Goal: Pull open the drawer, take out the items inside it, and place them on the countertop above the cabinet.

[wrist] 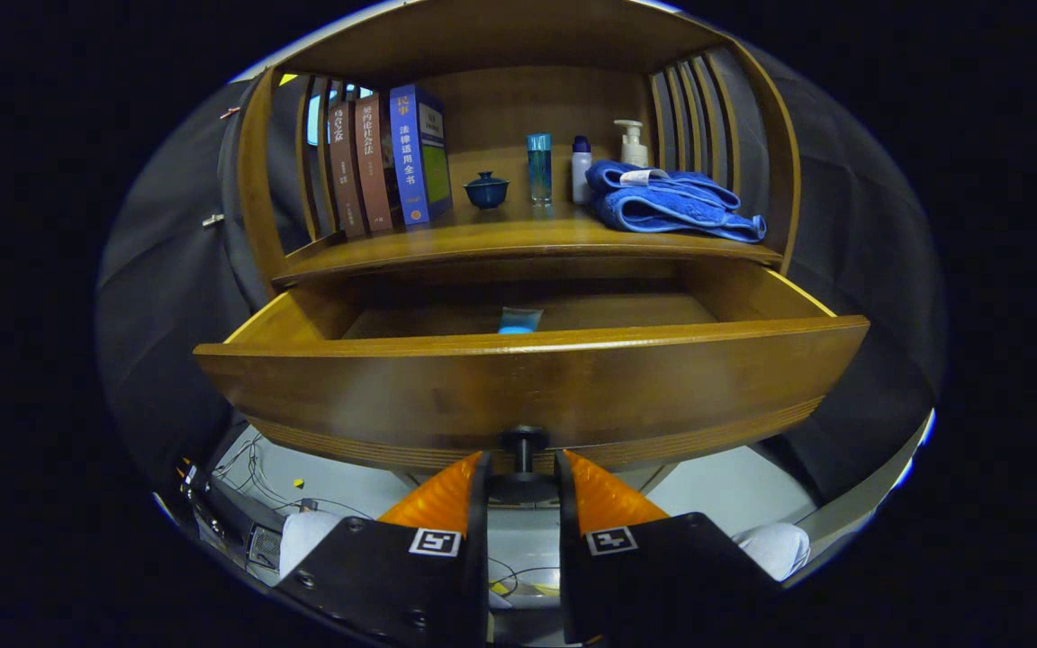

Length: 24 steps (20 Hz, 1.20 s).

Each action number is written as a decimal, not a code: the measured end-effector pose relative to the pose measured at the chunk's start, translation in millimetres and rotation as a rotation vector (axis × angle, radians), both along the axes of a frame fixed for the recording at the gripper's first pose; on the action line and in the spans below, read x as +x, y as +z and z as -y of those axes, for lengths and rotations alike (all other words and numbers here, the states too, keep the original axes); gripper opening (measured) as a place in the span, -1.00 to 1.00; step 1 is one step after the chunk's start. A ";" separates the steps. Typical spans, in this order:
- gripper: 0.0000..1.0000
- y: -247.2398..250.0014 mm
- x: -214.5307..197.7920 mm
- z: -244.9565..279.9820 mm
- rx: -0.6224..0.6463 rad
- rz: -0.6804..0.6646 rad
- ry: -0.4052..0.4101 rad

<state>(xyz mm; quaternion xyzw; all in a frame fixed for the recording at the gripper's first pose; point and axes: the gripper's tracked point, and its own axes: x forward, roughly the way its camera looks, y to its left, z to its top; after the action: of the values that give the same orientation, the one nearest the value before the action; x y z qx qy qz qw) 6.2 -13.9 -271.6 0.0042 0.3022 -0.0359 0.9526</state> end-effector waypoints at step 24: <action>0.98 58.9 -58.2 -20.2 0.024 0.100 0.005</action>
<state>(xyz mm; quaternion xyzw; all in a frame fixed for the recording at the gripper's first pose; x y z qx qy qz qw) -51.9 6.4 -212.7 0.0168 0.2544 -0.0297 0.9665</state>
